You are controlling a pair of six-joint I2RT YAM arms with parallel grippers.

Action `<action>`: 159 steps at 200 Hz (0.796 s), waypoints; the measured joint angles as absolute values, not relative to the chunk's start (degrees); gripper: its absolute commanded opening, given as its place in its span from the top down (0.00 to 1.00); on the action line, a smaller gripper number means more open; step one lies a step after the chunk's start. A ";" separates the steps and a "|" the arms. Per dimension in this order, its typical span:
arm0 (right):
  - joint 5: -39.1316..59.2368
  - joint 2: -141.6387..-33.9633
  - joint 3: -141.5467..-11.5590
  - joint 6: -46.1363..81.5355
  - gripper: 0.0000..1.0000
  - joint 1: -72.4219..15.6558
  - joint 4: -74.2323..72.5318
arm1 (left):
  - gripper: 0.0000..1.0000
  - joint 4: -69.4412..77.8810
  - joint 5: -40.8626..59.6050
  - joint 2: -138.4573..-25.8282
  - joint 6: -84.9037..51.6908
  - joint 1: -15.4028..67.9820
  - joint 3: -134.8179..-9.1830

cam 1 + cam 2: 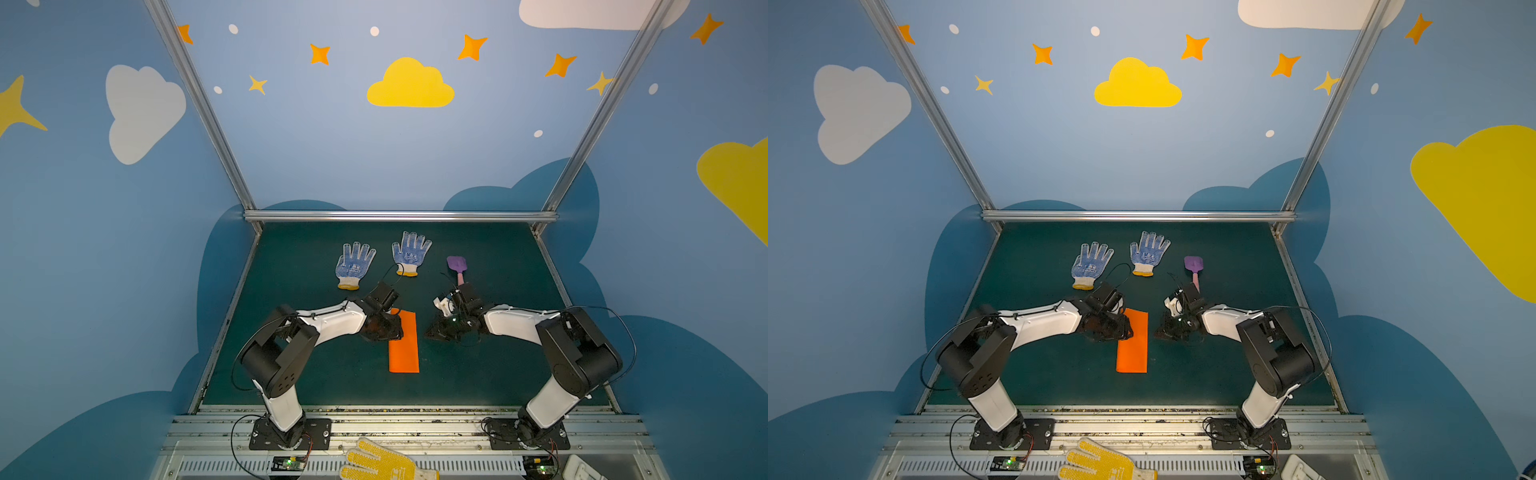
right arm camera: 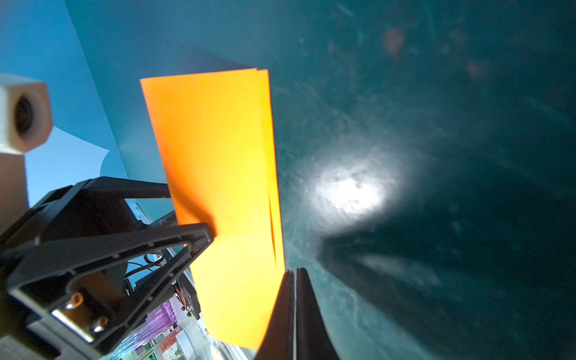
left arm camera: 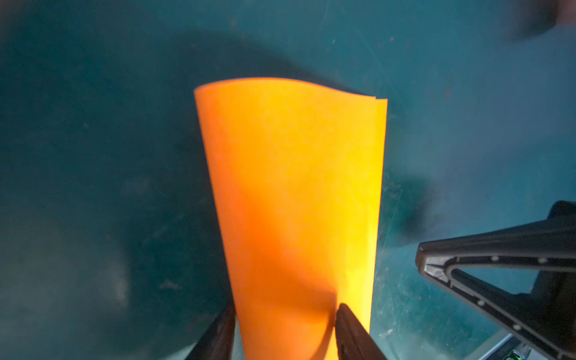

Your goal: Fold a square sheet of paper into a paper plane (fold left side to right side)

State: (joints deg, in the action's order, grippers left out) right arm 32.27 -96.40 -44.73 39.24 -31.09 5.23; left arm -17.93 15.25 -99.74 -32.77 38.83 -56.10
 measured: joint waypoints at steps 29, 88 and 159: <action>32.34 -96.62 -44.75 39.81 1.00 -31.90 4.43 | 0.46 -18.20 15.03 -100.07 -32.75 39.07 -56.53; 32.60 -98.48 -45.47 40.07 1.00 -33.58 4.05 | 0.46 -19.59 14.46 -100.88 -32.32 39.70 -57.87; 32.82 -100.18 -49.30 40.07 1.00 -35.57 4.03 | 0.46 -20.62 13.58 -101.36 -31.94 40.29 -58.70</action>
State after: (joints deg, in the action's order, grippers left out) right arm 32.82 -100.18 -49.30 40.07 -35.57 4.03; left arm -20.62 13.58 -101.36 -31.94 40.29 -58.70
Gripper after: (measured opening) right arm 0.047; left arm 0.536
